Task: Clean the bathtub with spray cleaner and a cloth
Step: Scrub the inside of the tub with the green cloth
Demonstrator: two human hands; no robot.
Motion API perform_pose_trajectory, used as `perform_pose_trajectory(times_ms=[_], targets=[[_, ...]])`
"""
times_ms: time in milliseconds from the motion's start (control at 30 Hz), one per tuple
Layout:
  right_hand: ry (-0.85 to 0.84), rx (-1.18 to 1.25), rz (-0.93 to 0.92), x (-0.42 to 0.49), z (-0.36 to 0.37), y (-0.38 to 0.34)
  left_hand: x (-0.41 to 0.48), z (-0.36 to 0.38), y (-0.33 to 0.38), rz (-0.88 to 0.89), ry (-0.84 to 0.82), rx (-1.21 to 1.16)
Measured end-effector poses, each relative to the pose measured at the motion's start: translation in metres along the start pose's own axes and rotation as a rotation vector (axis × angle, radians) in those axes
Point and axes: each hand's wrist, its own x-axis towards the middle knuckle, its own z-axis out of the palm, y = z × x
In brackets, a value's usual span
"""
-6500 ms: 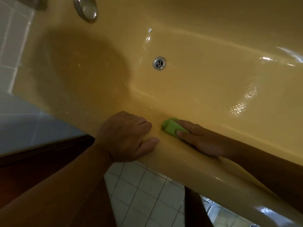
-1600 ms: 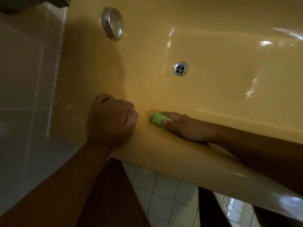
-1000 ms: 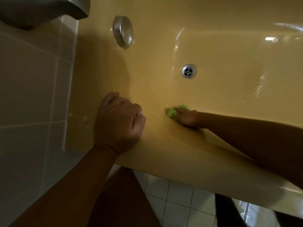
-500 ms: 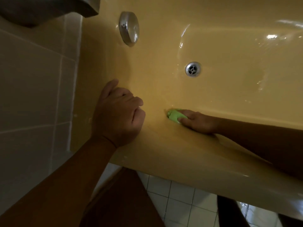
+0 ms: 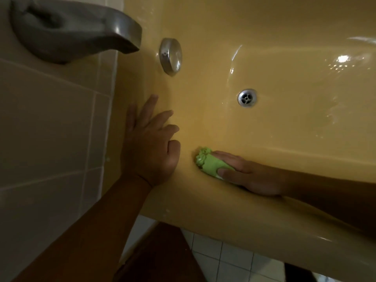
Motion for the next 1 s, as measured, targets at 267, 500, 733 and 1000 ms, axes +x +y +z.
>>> perform_pose_trajectory(times_ms=[267,500,733,1000], targets=[[0.185,-0.102,0.43,0.099,-0.01,0.089,0.007,0.003,-0.005,-0.145,0.015,0.087],[0.175,0.123,-0.026,0.061,0.017,-0.023,0.01,0.0,-0.006,-0.165,0.012,0.125],[0.259,0.085,0.159,0.11,-0.001,0.029,0.01,0.003,-0.005,-0.178,0.062,0.1],[0.508,0.592,0.108,0.168,-0.008,-0.006,0.015,0.002,-0.007,-0.231,0.038,0.139]])
